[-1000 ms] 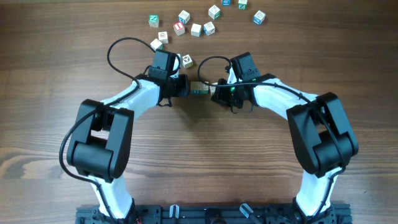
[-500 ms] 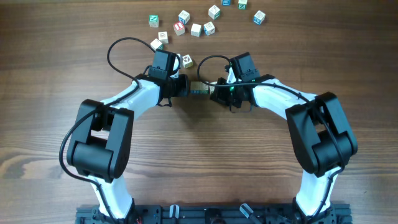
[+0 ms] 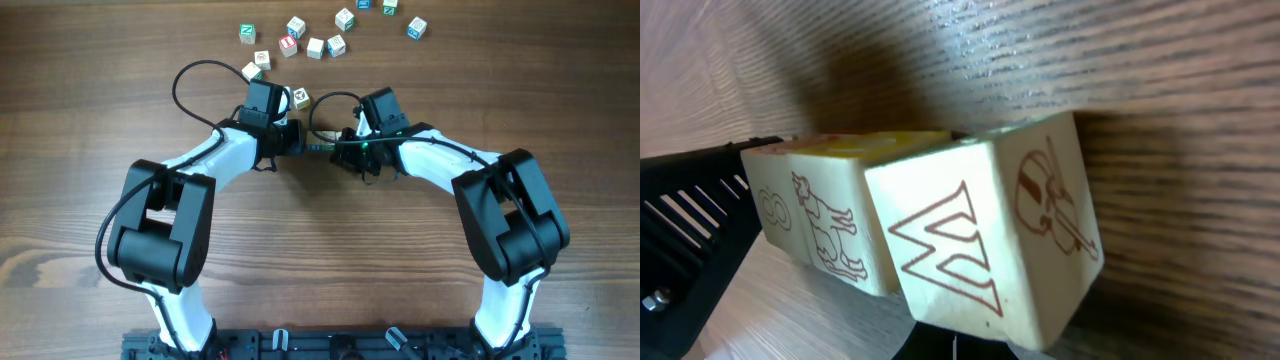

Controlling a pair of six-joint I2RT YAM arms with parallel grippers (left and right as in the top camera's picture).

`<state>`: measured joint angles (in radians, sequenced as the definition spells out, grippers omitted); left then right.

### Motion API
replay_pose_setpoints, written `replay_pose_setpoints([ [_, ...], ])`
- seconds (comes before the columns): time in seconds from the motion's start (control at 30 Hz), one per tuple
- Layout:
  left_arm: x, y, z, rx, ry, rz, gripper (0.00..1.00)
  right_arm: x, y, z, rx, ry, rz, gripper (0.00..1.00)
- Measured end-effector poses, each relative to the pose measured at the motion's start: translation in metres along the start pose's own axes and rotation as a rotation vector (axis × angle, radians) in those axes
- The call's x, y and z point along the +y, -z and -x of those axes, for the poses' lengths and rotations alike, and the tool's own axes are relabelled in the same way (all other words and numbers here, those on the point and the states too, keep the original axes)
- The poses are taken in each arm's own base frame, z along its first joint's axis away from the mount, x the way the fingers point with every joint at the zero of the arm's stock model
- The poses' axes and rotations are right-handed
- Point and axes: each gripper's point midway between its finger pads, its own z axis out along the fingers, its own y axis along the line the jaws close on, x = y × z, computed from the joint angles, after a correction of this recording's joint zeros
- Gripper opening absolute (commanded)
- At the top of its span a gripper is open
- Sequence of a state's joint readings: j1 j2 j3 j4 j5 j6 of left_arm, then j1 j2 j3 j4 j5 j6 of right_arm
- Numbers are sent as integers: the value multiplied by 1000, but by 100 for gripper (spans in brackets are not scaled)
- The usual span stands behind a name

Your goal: Form a horizontal line

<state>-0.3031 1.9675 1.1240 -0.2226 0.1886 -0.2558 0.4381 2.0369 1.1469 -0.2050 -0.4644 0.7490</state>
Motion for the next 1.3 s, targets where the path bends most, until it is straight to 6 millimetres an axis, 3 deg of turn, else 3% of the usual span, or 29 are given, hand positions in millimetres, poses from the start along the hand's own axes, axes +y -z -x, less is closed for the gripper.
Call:
replay_pose_setpoints([
  [0.17,0,0,0,0,0,0,4,-12,8,-12,46,-42,-72,4],
  [0.3,0,0,0,0,0,0,4,-32,26,-16,37,-76,-184,5],
  [0.47,0,0,0,0,0,0,4,-59,48,7,-85,-92,-292,5],
  [0.57,0,0,0,0,0,0,4,-66,54,31,-177,-84,-303,4],
  [0.87,0,0,0,0,0,0,4,-47,55,61,-288,-28,-209,5],
  [1.3,0,0,0,0,0,0,4,-42,36,52,-211,-27,-135,4],
])
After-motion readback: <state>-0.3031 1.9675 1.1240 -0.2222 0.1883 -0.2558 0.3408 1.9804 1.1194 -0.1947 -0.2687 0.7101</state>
